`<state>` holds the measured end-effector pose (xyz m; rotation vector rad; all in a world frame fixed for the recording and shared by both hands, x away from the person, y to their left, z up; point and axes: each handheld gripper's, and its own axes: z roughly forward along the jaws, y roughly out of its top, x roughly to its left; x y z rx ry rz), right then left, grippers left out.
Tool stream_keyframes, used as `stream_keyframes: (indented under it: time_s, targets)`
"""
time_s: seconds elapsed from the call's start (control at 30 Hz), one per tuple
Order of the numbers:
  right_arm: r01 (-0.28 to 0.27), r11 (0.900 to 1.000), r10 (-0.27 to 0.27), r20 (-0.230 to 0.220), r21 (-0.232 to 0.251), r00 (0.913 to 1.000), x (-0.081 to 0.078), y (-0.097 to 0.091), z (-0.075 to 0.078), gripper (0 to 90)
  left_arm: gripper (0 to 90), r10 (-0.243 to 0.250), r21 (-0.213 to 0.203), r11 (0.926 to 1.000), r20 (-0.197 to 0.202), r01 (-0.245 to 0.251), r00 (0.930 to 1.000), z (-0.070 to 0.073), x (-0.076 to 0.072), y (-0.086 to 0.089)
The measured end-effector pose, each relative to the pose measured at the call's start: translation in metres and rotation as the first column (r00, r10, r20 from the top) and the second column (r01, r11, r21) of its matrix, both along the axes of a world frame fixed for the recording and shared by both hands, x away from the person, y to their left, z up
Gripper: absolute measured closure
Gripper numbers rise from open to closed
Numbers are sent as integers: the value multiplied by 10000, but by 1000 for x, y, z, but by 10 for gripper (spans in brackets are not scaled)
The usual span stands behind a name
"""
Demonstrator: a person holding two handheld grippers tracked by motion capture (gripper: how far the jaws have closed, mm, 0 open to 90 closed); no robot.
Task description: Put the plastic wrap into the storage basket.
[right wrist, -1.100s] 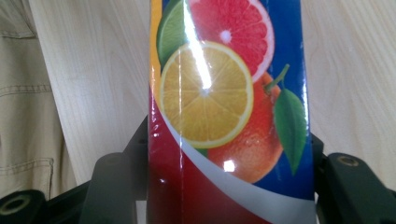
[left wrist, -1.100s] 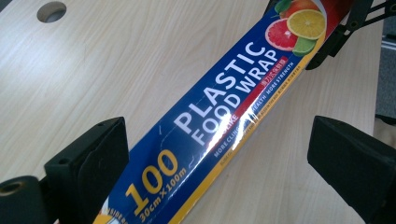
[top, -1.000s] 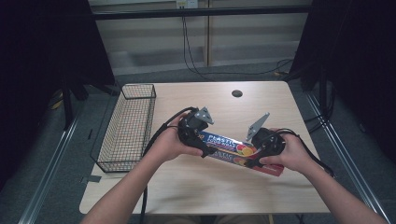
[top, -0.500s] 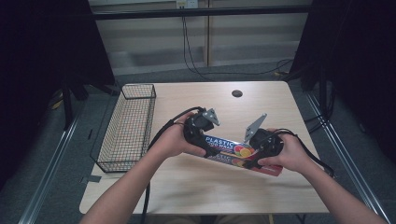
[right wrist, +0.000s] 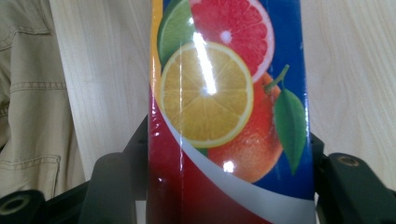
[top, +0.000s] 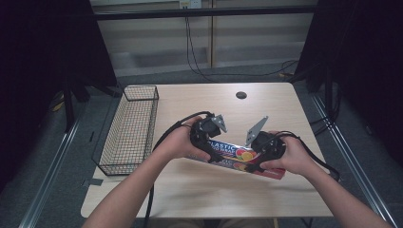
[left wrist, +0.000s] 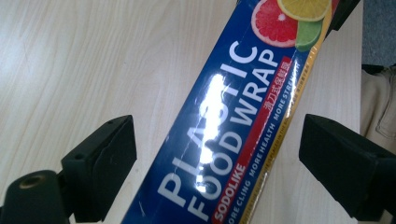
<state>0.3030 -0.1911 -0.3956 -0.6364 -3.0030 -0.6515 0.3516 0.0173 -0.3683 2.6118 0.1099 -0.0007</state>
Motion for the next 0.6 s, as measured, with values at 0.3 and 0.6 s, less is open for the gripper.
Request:
stream_keyframes:
  time_s: [0.3,0.6]
  targets:
    - [-152,9999,152,21,-26,9999,0,4,-1,426,139,-287,240,9993,-105,290,9995,-7,0,-8]
    - [-329,9995,329,172,0,9993,0,7,3,425,172,-634,217,9977,-321,641,9975,-9,0,-9]
